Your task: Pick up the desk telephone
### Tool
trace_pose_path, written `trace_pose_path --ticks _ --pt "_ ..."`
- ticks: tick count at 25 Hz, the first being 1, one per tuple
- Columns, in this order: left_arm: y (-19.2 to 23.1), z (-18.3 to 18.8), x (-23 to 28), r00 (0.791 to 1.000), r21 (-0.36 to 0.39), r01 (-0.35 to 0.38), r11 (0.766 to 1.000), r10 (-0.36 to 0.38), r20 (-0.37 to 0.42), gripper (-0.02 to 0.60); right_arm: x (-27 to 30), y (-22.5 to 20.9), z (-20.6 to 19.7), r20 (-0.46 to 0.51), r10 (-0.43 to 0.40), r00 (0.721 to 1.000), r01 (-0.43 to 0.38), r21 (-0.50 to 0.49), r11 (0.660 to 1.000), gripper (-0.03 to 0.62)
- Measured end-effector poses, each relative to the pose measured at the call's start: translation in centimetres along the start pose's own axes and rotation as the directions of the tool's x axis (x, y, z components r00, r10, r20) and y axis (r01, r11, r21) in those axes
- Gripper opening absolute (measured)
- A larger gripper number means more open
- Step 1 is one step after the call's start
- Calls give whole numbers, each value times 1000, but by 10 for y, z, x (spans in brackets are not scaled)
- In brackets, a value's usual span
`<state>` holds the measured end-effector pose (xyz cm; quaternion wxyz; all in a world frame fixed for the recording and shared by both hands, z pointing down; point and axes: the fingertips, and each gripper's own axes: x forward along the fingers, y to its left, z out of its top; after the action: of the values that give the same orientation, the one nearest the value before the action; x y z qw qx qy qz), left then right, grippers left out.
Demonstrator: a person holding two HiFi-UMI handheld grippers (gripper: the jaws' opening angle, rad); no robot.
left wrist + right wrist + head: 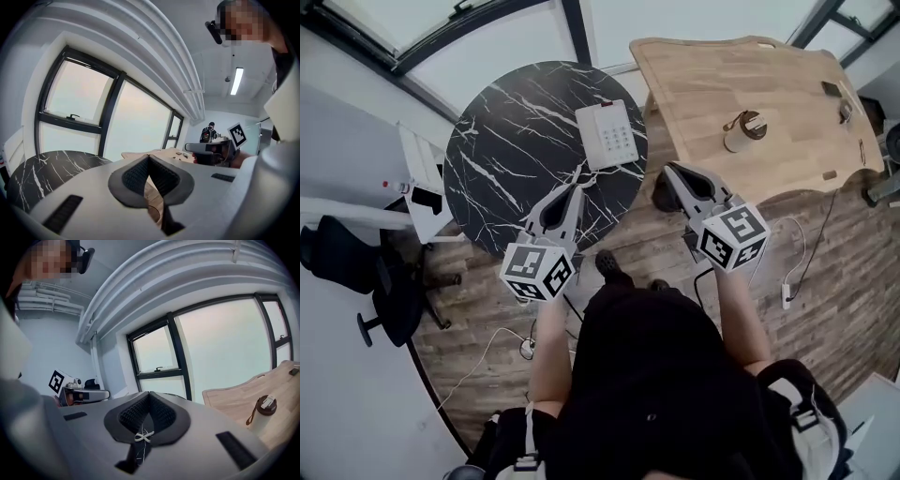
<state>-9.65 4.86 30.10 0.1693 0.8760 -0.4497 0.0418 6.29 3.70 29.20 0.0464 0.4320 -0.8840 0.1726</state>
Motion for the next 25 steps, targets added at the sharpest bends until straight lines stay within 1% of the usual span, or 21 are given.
trace_pose_path --ticks 6,11,14,20,25 --pt "37 2 16 999 -7 48 999 -49 -23 14 33 -3 6 15 -44 999 44 18 999 29" --pt "59 1 27 995 -12 85 996 -86 -47 14 54 -6 3 -6 -84 996 84 42 996 29" --pt "68 -7 32 993 -36 100 994 -103 -65 14 59 -6 -2 -34 -101 994 103 43 994 30" --pt "76 -27 49 987 -95 104 990 -114 -109 14 70 -17 -23 -111 -114 987 121 63 991 31" --pt "84 -43 70 982 -112 80 991 -98 -164 14 88 -36 -45 -173 -82 981 101 102 990 31"
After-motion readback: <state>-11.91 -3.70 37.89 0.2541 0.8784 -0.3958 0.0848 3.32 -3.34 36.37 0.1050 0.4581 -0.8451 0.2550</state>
